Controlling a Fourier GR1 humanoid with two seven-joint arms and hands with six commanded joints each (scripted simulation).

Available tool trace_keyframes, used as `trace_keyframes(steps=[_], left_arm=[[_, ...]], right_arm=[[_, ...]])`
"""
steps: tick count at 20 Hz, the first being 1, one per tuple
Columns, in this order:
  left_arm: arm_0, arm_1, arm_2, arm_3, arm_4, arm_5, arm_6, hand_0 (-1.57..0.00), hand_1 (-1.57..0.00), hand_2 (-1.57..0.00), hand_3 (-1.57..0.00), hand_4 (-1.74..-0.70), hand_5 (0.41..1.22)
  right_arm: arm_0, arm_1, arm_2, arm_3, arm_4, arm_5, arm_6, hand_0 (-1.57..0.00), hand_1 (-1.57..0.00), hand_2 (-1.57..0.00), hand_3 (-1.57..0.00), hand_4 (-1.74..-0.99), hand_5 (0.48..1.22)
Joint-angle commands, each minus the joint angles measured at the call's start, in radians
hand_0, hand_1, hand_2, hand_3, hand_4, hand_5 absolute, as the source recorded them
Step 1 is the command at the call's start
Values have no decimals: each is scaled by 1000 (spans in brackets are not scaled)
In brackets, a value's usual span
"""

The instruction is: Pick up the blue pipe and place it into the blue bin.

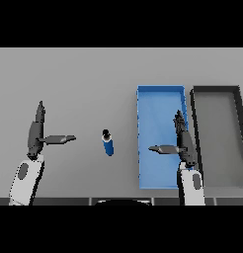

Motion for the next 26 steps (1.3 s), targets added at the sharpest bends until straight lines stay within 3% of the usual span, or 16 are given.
trace_keyframes(steps=[1,6,8,9,16,18,21,26], left_arm=[[-4,-2,-1,2,-1,1,-1,1,1,1,1,-966,593],[-39,-15,-4,32,-8,7,16,1,1,1,1,-966,593],[-3,87,-37,57,-20,-162,-96,1,1,1,1,-963,592],[1,118,-42,62,-23,-205,-128,1,1,1,1,-960,590],[26,172,-77,36,4,-350,-189,1,1,1,1,-976,584],[47,201,-109,-21,-2,-390,-174,1,1,1,1,-1007,561],[73,203,-168,-73,-8,-446,-147,1,1,1,1,-1071,522],[66,137,-285,-121,-73,-460,-57,1,1,1,1,-1137,464]], right_arm=[[-4,-2,-3,3,-2,-1,3,1,1,1,1,-1205,629],[-47,-24,-33,45,-23,11,10,1,1,1,1,-1205,629],[19,-127,17,-22,100,29,-126,1,1,1,1,-1201,628],[51,-139,41,-52,136,28,-145,1,1,1,1,-1197,627],[50,-167,59,-92,159,43,-90,1,1,1,1,-1192,621],[63,-171,58,-89,155,50,-119,1,1,1,1,-1180,617],[36,-167,56,-69,162,41,-95,1,1,1,1,-1174,616],[53,-165,61,-92,156,49,-92,1,1,1,1,-1189,619]])
